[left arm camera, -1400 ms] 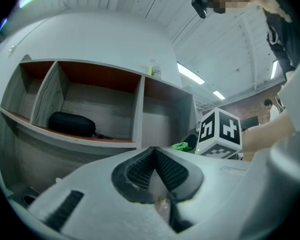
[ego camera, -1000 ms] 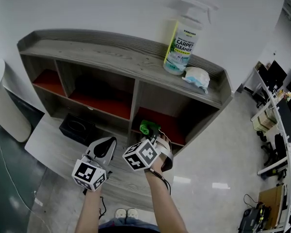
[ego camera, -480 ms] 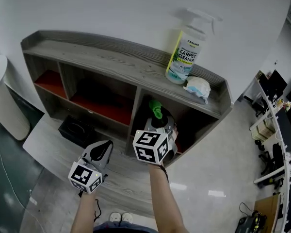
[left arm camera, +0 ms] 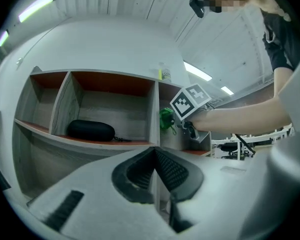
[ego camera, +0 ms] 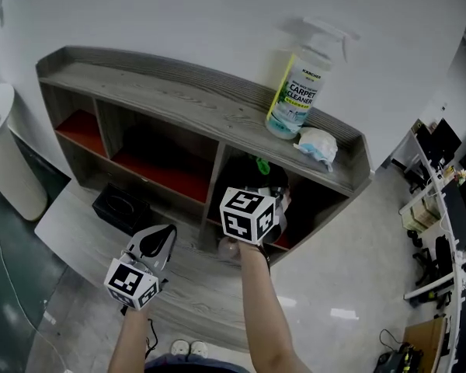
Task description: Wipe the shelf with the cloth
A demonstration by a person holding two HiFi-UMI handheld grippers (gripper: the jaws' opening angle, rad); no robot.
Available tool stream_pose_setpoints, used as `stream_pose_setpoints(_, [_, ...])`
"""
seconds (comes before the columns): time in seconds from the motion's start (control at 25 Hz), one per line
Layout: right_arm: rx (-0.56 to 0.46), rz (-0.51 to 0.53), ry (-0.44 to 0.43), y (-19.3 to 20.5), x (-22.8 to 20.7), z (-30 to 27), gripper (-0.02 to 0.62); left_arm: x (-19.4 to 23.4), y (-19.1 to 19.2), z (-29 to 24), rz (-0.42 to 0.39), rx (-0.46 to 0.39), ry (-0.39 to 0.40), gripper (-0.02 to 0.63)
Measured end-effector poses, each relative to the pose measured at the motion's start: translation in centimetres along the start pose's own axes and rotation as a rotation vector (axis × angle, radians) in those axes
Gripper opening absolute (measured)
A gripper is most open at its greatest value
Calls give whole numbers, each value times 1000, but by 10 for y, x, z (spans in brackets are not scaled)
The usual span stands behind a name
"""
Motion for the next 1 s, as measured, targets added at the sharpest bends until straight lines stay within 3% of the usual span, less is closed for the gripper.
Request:
stream_pose_setpoints(0.28, [20,-147,156,38,-56,15,101,-16,-1,-19,-6,1,53,-2])
stream_pose_setpoints(0.48, [24,-221,162,48,-69,17,101,-27,-3,-26,-16,1,82,-2])
stream_pose_setpoints(0.64, [-25,-257,87,42,-56,24,101,-28,-5,-23,-24,1,77,-2])
stream_pose_setpoints(0.76, [-54,-217,-33,29,-24,22,101,-23,-5,-16,-23,-2,54,-2])
stream_pose_setpoints(0.88, [-32,-166,-155,19,14,9,103,-17,-5,-3,-24,0,23,-2])
stream_pose_setpoints(1.0, [30,-146,-216,22,37,-5,101,-12,-4,8,-21,1,-5,-2])
Point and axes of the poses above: the fingertips, and each gripper's own axes: z backward along the fingers, x to its left, y out of its underside, the point moved 7 cm from there along z, backward along the fingers, and after that the axes turned 13 degrees about x, right-handed, at the moved point
